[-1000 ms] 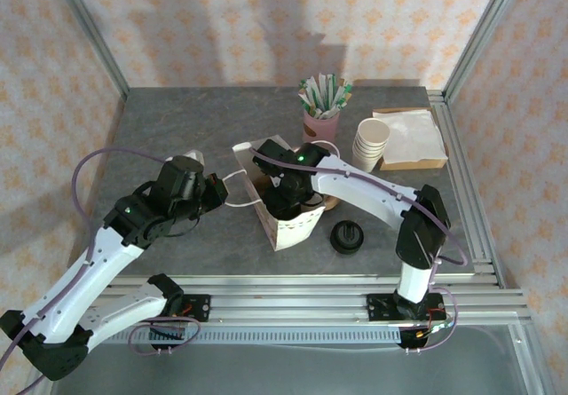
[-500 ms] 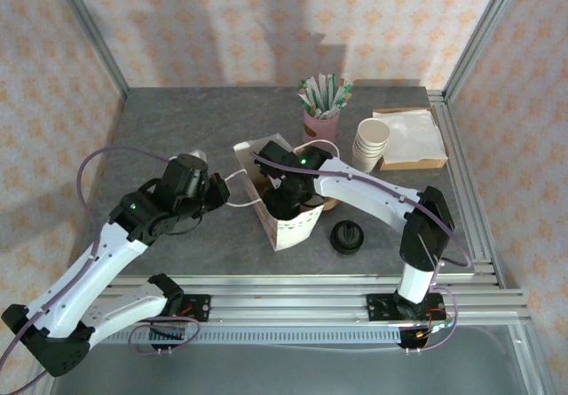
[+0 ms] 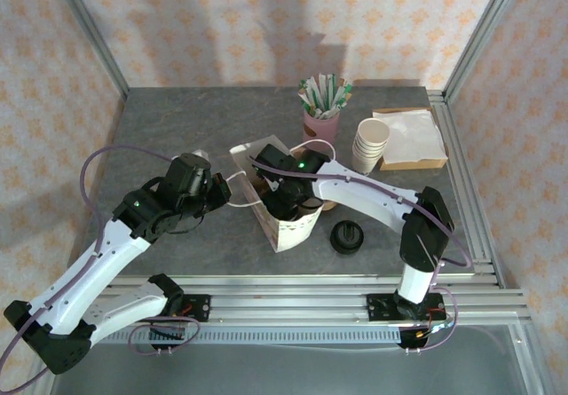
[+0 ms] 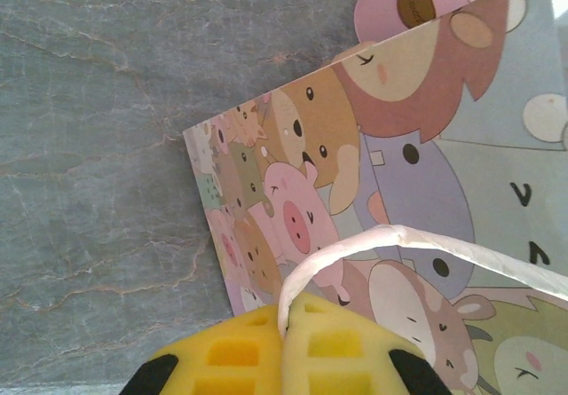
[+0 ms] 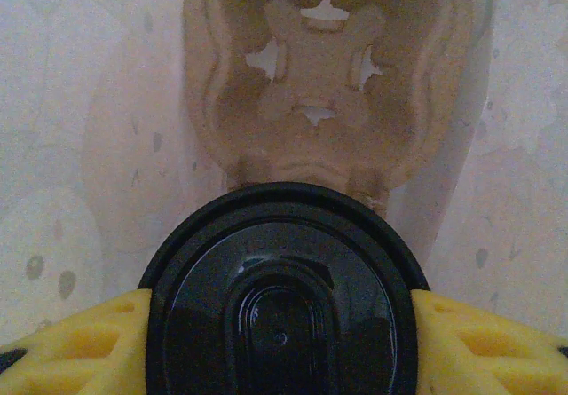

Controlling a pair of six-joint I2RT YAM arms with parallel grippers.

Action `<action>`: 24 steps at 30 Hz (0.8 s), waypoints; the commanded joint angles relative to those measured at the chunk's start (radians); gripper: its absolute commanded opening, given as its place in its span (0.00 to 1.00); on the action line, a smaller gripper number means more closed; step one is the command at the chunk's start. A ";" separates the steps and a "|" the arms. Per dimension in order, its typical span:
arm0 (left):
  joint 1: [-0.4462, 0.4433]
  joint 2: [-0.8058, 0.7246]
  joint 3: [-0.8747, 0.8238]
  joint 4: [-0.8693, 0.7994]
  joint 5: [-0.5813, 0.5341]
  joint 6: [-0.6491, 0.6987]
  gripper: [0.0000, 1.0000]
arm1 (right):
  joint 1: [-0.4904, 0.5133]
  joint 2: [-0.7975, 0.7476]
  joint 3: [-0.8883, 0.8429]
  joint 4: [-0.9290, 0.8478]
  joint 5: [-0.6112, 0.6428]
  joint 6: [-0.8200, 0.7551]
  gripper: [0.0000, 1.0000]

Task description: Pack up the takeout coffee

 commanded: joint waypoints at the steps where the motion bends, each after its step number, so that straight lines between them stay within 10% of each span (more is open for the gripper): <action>1: -0.007 0.006 0.009 -0.008 -0.019 0.012 0.00 | 0.016 0.061 -0.061 -0.092 0.047 -0.043 0.56; 24: -0.007 0.009 0.032 -0.014 -0.026 0.019 0.00 | 0.024 0.048 -0.044 -0.093 0.045 -0.057 0.56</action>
